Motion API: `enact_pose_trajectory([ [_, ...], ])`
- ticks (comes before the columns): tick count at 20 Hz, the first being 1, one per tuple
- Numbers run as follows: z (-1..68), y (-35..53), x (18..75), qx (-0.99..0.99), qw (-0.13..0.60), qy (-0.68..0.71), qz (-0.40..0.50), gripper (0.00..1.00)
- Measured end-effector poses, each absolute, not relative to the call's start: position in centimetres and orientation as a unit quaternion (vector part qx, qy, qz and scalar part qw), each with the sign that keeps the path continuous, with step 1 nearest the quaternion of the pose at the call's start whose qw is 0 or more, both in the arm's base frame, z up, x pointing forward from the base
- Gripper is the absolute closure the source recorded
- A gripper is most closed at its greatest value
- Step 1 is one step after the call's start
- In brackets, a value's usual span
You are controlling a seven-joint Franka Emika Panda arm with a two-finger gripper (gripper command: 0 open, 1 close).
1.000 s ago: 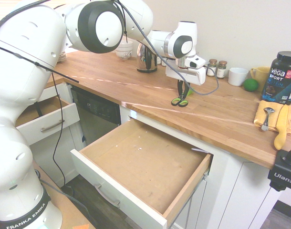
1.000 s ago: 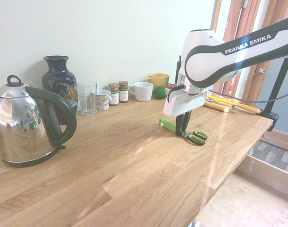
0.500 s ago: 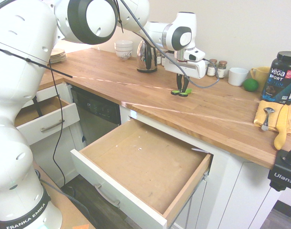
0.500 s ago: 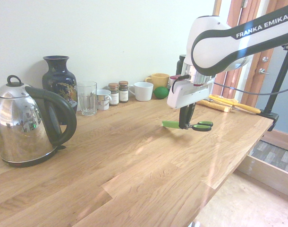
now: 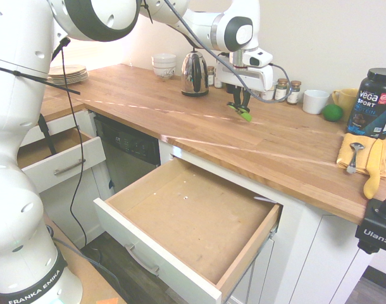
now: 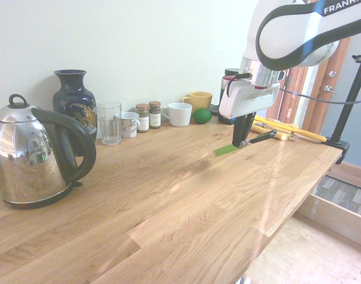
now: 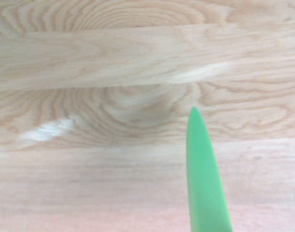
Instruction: Put scissor in the drawer
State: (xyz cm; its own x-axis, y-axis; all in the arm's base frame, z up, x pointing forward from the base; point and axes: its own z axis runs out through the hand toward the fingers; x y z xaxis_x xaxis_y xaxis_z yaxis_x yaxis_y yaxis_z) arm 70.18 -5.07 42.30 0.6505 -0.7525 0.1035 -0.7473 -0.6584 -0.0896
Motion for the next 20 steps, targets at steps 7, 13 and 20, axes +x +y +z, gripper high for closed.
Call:
enact_pose_trajectory([
  [7,47.2,-2.9,65.9,-0.919,-0.004,0.387,-0.075,1.0],
  [13,48.0,-2.8,59.6,-0.914,-0.018,0.401,-0.061,1.0],
  [20,46.7,-2.1,53.0,-0.911,-0.031,0.409,-0.042,1.0],
])
